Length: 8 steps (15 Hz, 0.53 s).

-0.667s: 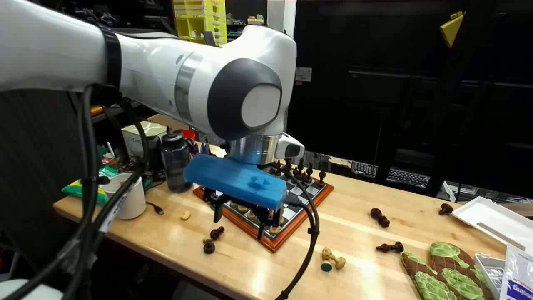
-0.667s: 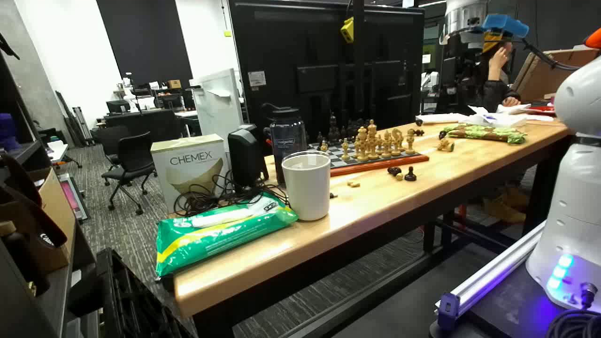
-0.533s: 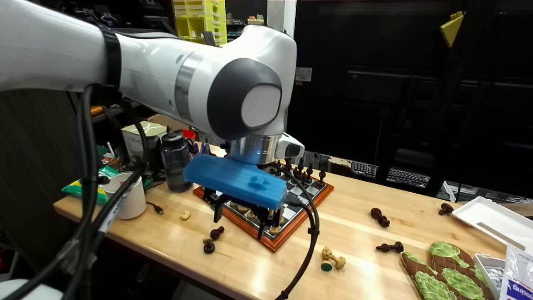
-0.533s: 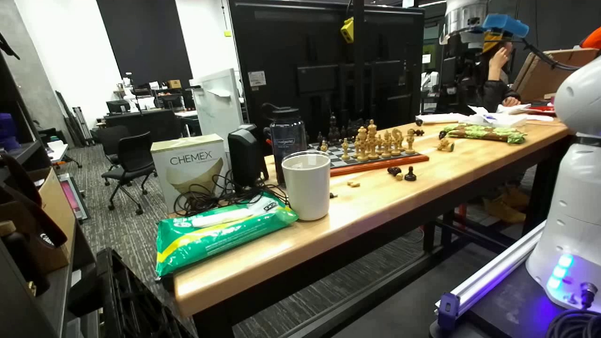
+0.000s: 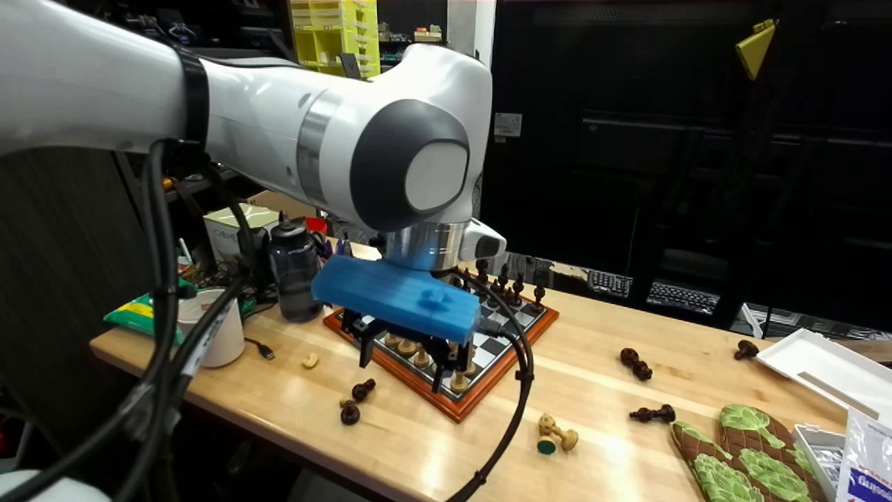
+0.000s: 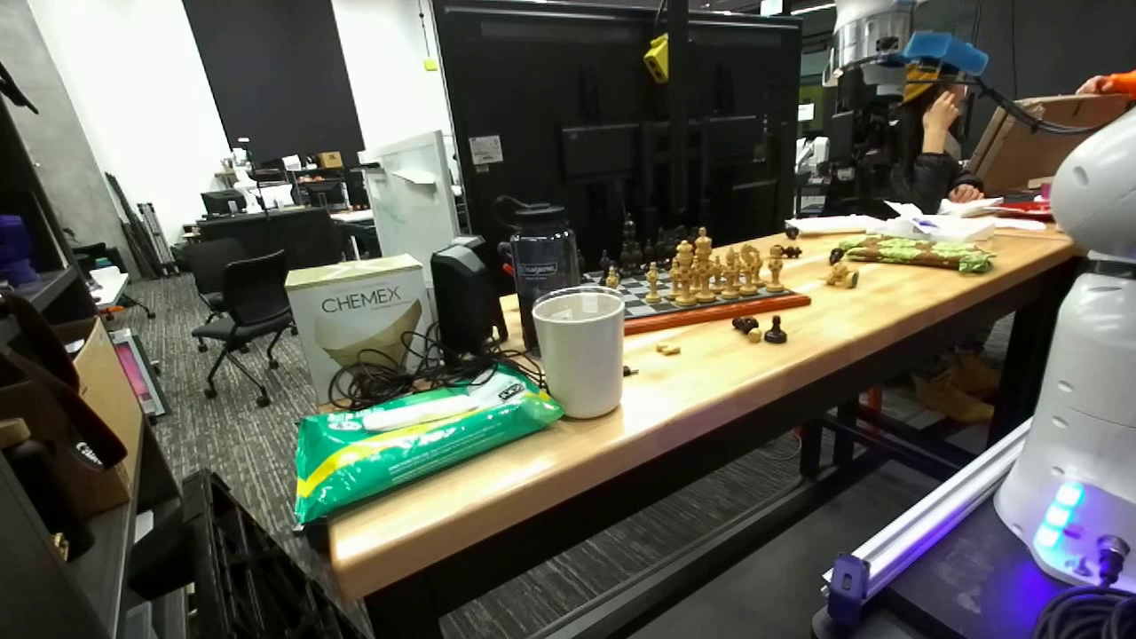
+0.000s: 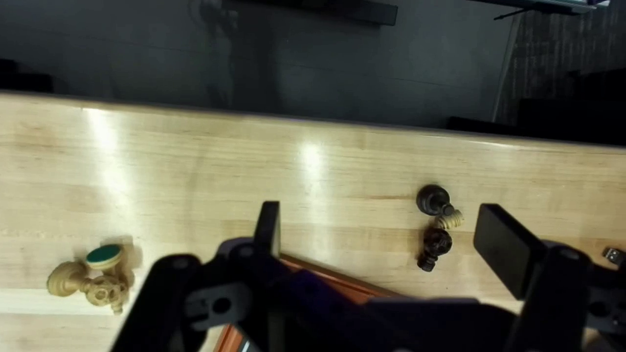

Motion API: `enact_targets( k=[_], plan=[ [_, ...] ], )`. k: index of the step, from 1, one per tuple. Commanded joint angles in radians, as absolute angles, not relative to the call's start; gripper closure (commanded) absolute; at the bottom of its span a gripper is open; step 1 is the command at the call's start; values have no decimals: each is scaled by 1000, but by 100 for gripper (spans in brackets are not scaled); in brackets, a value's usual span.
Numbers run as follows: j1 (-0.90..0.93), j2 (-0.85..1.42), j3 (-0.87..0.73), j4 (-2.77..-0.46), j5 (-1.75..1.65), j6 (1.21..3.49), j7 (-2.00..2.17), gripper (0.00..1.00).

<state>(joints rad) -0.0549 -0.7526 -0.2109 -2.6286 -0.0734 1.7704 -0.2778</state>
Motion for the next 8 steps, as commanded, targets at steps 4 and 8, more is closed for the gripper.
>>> enact_targets(
  k=[4,8],
  plan=[
    [48,-482,-160,-2453,-12,1891,-313,0],
    [68,-335,-120,-2345,40,1949,-300,0]
  ],
)
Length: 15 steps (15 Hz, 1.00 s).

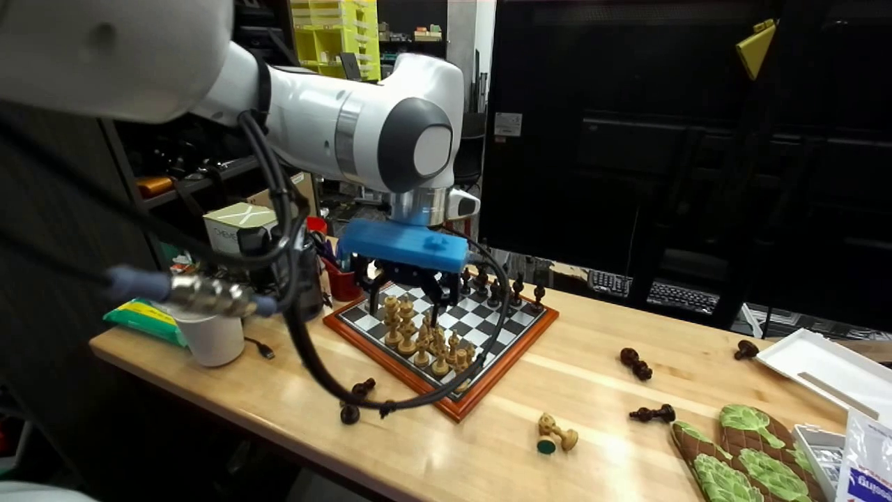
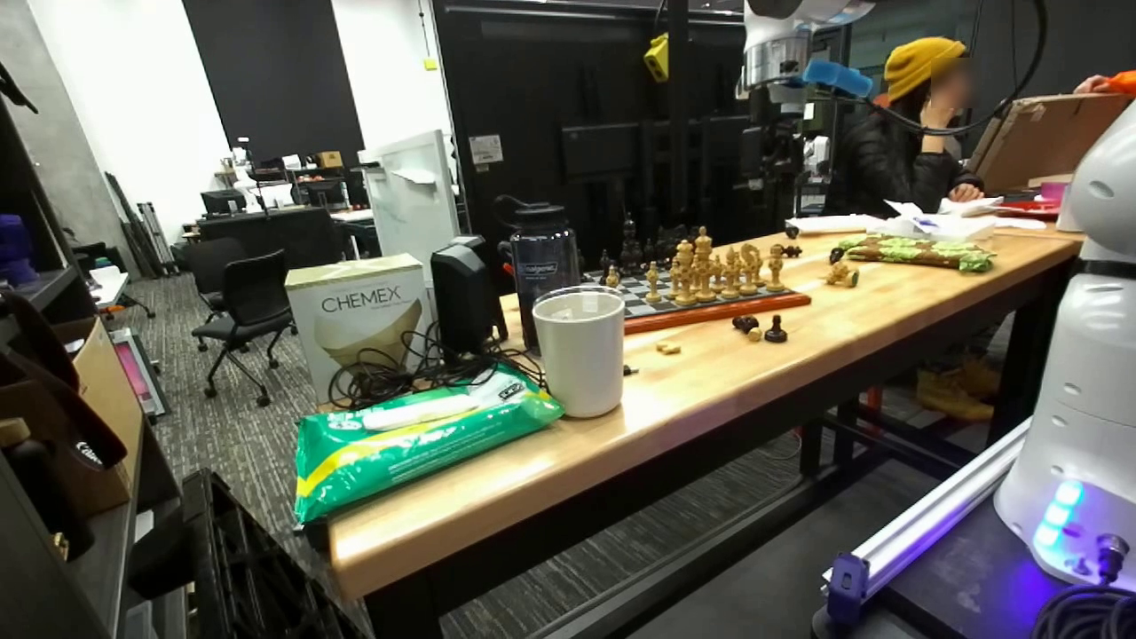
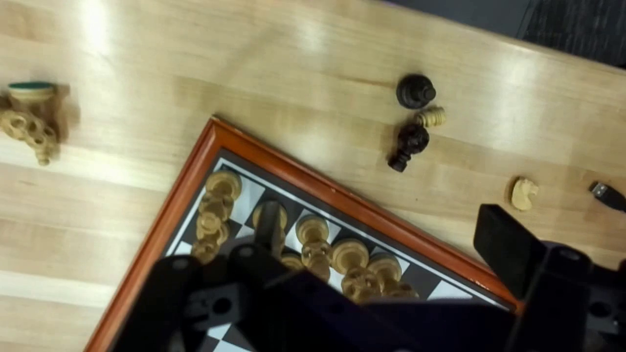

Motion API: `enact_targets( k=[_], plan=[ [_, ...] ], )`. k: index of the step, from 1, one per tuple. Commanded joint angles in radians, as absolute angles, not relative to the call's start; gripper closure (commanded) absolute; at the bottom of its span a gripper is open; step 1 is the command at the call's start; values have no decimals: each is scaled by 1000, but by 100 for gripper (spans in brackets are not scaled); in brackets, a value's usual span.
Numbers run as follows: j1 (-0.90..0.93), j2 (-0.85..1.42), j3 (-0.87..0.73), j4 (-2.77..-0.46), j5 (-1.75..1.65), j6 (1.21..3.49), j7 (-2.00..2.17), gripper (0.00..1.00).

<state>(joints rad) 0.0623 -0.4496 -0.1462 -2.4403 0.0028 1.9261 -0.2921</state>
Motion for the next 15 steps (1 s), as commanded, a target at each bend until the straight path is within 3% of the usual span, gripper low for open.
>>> enact_targets(
  k=[1,15],
  plan=[
    [67,-312,-109,-2325,43,1960,-301,0],
    [62,-186,-91,-2218,86,2013,-393,0]
  ],
)
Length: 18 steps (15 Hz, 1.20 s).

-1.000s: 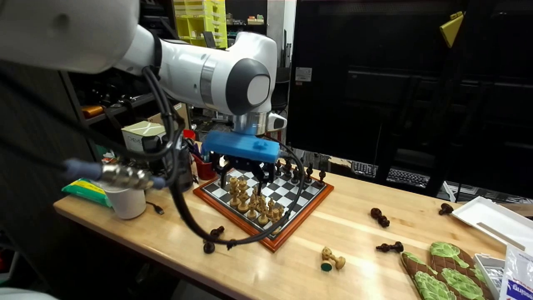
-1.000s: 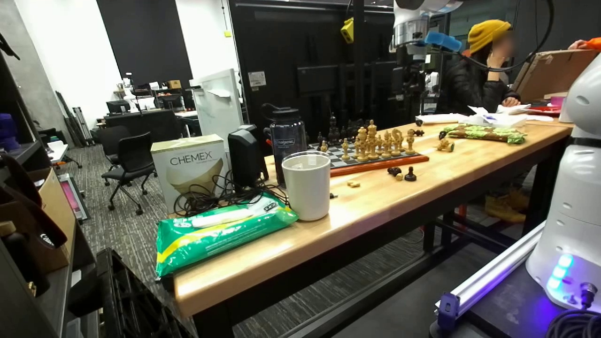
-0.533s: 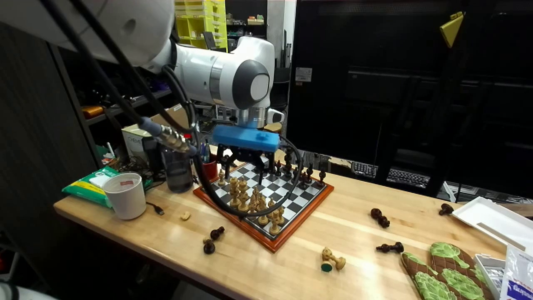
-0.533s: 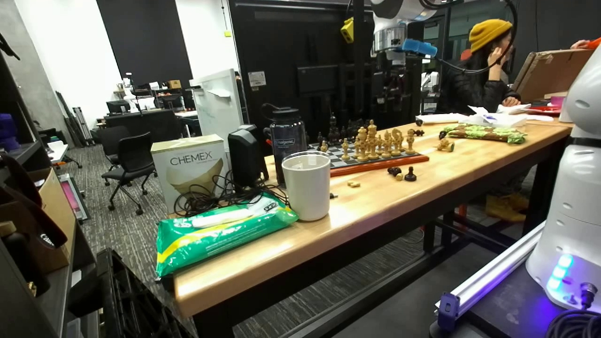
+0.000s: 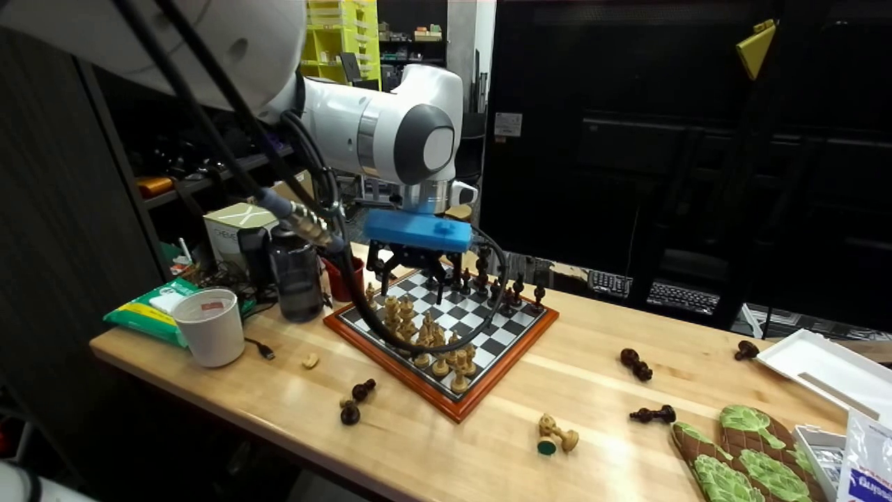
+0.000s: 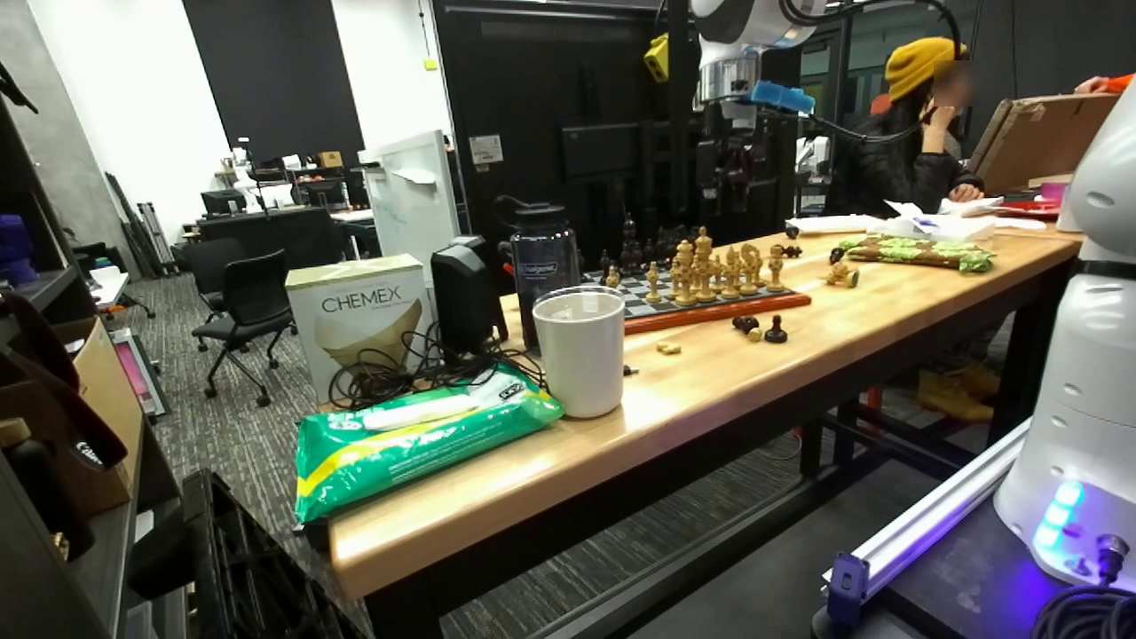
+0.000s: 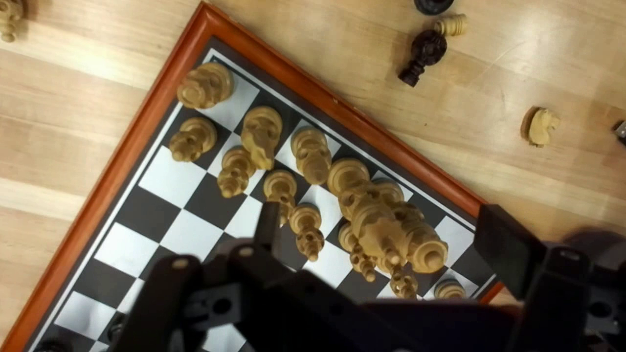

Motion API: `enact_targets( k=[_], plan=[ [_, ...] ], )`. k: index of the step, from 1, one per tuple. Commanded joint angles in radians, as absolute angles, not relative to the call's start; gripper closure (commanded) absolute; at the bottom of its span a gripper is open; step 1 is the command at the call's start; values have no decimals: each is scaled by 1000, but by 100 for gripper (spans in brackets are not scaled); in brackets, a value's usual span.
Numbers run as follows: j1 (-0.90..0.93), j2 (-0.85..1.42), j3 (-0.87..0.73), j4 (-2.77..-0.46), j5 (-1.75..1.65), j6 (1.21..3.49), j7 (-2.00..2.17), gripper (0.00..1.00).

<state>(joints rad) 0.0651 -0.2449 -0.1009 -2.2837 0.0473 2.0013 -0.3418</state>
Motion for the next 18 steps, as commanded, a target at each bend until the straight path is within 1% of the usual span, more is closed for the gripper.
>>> enact_targets(
  k=[1,10,18],
  plan=[
    [61,-171,-90,-2202,100,2020,-407,0],
    [47,20,-62,-2038,209,2049,-488,0],
    [41,215,-2,-1849,160,2078,-325,0]
  ],
)
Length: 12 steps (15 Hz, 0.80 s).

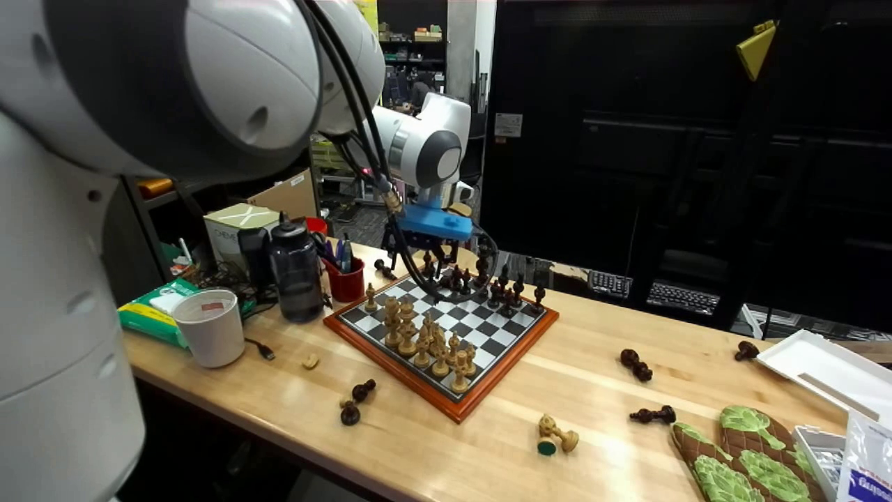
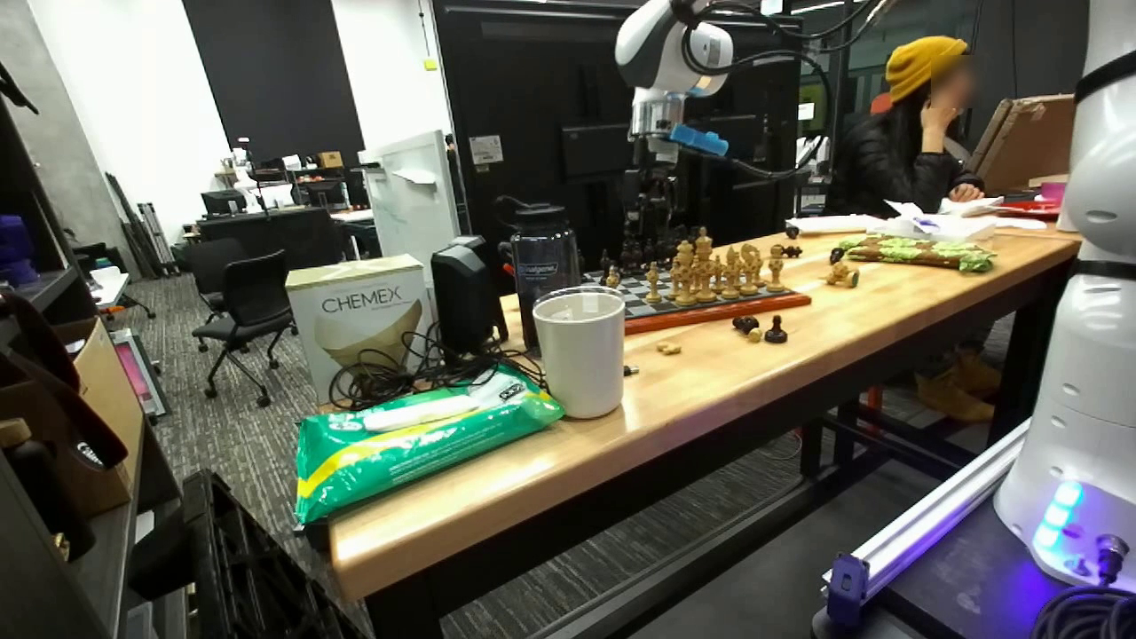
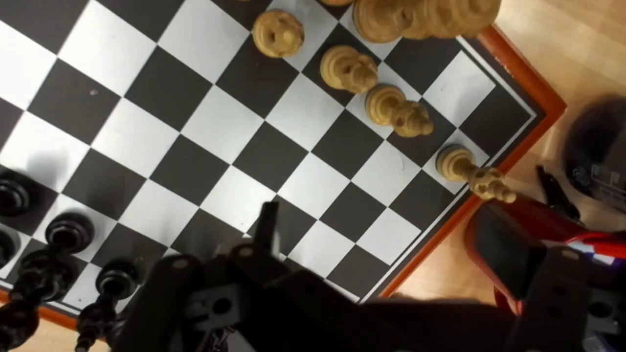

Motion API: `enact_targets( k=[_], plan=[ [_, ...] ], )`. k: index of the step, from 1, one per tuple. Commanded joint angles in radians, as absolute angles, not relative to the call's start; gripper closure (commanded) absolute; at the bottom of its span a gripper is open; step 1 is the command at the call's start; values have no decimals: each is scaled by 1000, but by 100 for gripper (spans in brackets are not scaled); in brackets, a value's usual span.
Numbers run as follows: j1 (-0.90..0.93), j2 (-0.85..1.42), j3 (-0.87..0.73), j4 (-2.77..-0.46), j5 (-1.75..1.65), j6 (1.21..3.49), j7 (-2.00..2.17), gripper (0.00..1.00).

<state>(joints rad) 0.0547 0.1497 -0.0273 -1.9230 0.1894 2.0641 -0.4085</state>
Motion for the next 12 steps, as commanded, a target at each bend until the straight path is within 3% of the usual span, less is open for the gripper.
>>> enact_targets(
  k=[1,12],
  plan=[
    [42,232,0,-1834,145,2087,-287,0],
    [43,315,9,-1781,26,2131,-70,0]
  ],
)
